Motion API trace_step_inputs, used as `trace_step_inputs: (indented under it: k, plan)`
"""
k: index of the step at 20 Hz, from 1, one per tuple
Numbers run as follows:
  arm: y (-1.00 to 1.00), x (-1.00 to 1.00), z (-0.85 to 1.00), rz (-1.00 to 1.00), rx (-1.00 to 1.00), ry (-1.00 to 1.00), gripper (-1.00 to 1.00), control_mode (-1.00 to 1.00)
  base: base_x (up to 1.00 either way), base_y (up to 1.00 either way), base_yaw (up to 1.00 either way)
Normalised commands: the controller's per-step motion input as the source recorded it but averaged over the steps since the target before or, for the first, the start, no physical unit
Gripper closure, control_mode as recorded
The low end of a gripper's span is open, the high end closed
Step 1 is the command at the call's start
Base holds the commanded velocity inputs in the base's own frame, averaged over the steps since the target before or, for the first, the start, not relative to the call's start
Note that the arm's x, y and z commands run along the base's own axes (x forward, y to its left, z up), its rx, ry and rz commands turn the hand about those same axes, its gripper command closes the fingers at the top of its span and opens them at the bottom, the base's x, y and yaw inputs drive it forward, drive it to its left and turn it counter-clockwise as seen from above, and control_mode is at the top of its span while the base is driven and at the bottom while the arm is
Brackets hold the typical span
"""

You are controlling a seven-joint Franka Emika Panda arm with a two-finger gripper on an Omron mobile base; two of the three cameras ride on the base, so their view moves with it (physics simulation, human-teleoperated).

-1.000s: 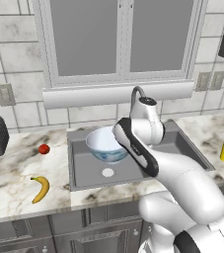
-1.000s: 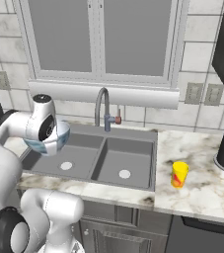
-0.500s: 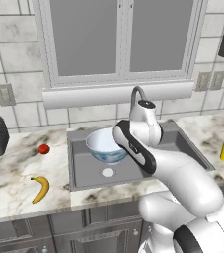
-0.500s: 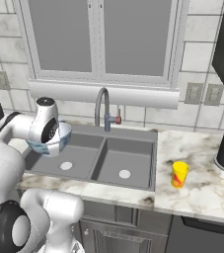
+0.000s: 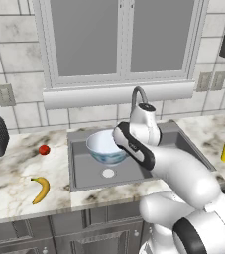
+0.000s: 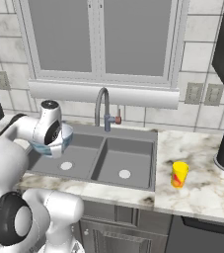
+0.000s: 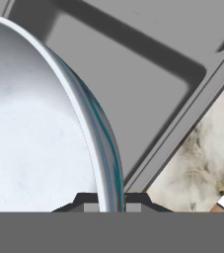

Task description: Remove the banana and apple from the sink. Then move the bowl and cup from the counter to the sink for washing.

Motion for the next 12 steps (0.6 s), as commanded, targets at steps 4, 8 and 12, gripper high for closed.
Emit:
trace_step_inputs:
  k: [4, 8, 12]
  plan:
    - [0.00, 0.11, -0.16, 0.00, 0.00, 0.00, 1.00, -1.00, 0.00, 0.00, 0.00]
    - [0.00, 0.09, -0.16, 0.00, 0.00, 0.00, 1.00, -1.00, 0.00, 0.00, 0.00]
    - [0.01, 0.10, -0.16, 0.00, 0.00, 0.00, 1.00, -1.00, 0.00, 0.00, 0.00]
